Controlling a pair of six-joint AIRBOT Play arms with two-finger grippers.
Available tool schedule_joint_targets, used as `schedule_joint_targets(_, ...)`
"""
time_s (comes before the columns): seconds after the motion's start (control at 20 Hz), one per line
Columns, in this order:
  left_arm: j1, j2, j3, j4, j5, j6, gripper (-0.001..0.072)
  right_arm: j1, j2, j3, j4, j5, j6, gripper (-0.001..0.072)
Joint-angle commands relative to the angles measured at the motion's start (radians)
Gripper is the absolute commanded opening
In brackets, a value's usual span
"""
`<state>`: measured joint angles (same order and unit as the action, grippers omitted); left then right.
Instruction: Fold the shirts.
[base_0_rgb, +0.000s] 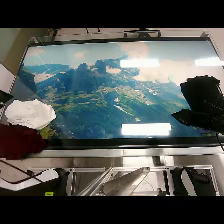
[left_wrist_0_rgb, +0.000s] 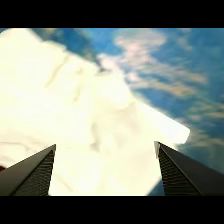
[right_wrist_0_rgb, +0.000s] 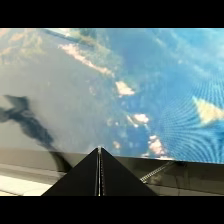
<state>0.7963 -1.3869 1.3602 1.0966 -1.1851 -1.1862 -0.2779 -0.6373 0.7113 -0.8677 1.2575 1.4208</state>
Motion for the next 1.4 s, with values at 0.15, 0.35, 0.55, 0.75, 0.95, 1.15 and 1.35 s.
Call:
schedule_joint_targets(0.15,0.042,-0.29,0.035,0.089,0.027,-0.008,0.072,0.0,0.0,0.0,0.0,-0.003,0.0,0.0017)
schedule_joint_targets(0.35,0.041,-0.366,0.035,0.086,0.002,-0.008,0.0665,0.0,0.0,0.0,0.0,-0.004,0.0,0.0017)
schedule_joint_targets(0.55,0.002,-0.364,0.085,0.055,-0.049,-0.009,0.0024,0.0,0.0,0.0,0.001,-0.002,0.0,0.0017)
schedule_joint_targets(0.75,-0.082,-0.329,0.262,-0.262,-0.225,-0.008,0.0024,0.001,0.0,0.0,0.0,0.026,0.0,0.0017)
schedule_joint_targets(0.95,-0.27,-0.198,0.413,-0.671,-0.332,-0.008,0.0024,0.0,0.0,0.0,0.0,0.037,0.0,0.0017)
schedule_joint_targets(1.15,-0.543,-0.062,0.458,-0.772,-0.299,-0.008,0.0026,-0.001,0.0,0.0,0.0,0.038,0.0,0.0017)
schedule_joint_targets(1.35,-0.813,-0.044,0.456,-0.642,-0.299,-0.054,0.0026,-0.001,0.0,0.0,-0.003,0.038,-0.036,0.0018)
